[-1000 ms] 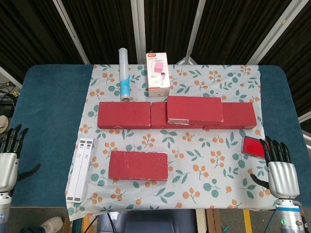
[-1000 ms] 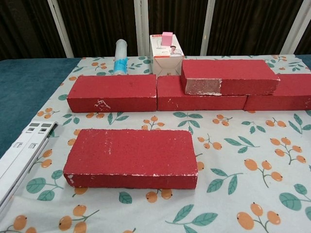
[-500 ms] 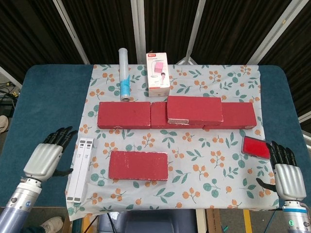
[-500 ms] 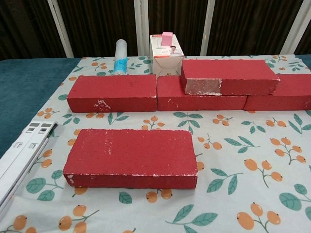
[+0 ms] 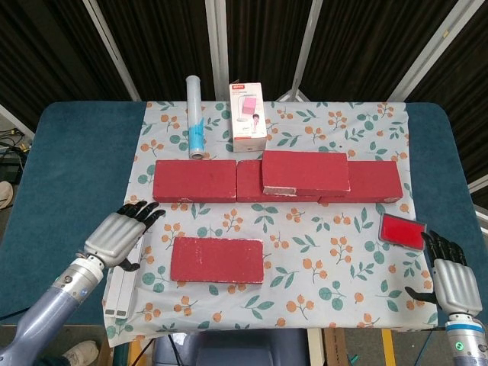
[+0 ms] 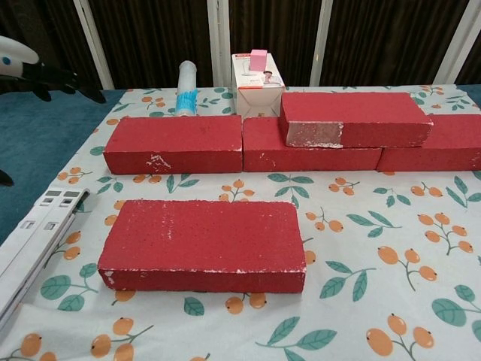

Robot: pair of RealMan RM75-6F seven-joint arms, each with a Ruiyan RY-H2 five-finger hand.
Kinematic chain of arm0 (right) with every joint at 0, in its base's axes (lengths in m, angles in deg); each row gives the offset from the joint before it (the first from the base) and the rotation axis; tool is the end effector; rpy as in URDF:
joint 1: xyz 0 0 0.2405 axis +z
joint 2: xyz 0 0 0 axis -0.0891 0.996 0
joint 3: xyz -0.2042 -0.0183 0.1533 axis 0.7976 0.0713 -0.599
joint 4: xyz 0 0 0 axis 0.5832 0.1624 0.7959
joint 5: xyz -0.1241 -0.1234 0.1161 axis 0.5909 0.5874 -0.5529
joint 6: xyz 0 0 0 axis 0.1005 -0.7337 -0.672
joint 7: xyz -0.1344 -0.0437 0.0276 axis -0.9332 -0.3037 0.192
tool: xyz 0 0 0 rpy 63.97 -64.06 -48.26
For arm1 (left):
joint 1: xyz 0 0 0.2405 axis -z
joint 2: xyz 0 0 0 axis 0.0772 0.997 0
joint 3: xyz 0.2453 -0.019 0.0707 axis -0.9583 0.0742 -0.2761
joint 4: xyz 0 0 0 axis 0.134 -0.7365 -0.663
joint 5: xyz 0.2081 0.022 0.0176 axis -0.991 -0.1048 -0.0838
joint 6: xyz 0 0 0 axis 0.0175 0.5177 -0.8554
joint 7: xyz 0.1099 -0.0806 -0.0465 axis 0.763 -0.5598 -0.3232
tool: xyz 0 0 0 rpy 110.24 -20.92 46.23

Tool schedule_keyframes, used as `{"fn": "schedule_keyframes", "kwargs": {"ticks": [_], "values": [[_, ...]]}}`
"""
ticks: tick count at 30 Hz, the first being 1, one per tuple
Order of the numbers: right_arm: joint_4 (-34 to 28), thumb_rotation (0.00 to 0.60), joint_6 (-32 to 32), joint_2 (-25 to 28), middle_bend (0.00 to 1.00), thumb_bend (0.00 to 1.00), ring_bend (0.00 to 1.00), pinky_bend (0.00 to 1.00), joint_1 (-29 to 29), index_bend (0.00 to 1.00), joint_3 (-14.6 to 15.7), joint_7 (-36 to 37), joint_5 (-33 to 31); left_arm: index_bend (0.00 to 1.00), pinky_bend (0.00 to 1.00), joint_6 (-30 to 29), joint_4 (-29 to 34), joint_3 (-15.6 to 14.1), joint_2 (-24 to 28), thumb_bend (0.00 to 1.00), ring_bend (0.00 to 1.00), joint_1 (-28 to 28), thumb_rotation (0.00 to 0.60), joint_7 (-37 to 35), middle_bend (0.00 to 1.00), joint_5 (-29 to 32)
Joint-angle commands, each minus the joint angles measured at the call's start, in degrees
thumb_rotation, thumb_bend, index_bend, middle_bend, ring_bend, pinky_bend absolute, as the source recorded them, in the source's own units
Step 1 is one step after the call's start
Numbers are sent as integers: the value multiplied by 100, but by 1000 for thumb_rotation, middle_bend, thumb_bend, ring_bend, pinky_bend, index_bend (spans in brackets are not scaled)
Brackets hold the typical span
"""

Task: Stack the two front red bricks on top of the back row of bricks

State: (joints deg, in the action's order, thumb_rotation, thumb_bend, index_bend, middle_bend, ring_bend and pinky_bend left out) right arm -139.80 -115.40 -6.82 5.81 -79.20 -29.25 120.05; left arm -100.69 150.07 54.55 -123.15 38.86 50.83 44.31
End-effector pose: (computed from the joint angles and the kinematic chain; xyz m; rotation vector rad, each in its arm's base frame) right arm -0.3047 -0.1729 0.1481 1.2914 -1.1439 0.6678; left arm -0.1057 0.2601 0.1181 -2.0132 -0.9632 -0.5371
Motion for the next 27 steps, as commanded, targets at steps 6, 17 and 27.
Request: {"fn": "schedule_keyframes", "kwargs": {"ticks": [6, 17, 27], "values": [[2, 600, 153, 31, 0, 68, 0, 0, -51, 0, -123, 36, -3, 0, 111, -863, 13, -22, -1149, 0, 0, 2292, 600, 842, 0, 3086], [-10, 600, 205, 105, 0, 68, 0, 0, -168, 0, -265, 194, 118, 0, 111, -2683, 13, 106, -2564, 0, 0, 3377, 600, 1028, 0, 4416], [-64, 600, 116, 179, 0, 68, 0, 0, -331, 0, -353, 400, 344, 0, 110, -3967, -94, 84, -3616, 0, 0, 3601, 600, 1000, 0, 4192]]}}
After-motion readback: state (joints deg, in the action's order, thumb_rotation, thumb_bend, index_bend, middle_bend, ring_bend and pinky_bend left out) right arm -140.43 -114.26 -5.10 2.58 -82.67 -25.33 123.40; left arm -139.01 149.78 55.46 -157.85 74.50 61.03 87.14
